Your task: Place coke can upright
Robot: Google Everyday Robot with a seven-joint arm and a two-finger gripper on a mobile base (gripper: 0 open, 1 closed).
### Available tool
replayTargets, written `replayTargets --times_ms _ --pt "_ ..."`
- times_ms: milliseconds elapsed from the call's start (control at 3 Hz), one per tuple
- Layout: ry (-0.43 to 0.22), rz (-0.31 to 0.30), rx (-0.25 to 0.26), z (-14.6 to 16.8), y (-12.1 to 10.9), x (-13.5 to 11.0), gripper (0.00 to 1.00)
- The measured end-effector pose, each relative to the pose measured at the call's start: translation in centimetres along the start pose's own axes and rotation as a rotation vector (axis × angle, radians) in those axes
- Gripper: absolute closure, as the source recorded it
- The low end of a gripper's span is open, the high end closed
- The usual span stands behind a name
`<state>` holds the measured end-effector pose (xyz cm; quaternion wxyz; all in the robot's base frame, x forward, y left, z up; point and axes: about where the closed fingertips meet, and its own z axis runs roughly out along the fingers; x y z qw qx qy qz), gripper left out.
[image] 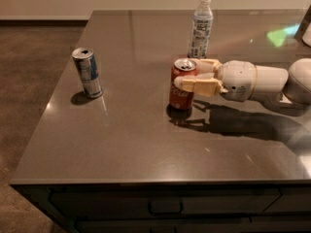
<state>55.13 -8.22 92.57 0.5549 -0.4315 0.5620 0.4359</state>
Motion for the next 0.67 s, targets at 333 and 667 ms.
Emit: replayTargets --times_ms 333,667 --pt "0.040 -0.043 -0.010 0.11 0.24 0.13 0.00" --pt "0.047 -0.050 -0.012 0.13 0.27 0.17 0.00"
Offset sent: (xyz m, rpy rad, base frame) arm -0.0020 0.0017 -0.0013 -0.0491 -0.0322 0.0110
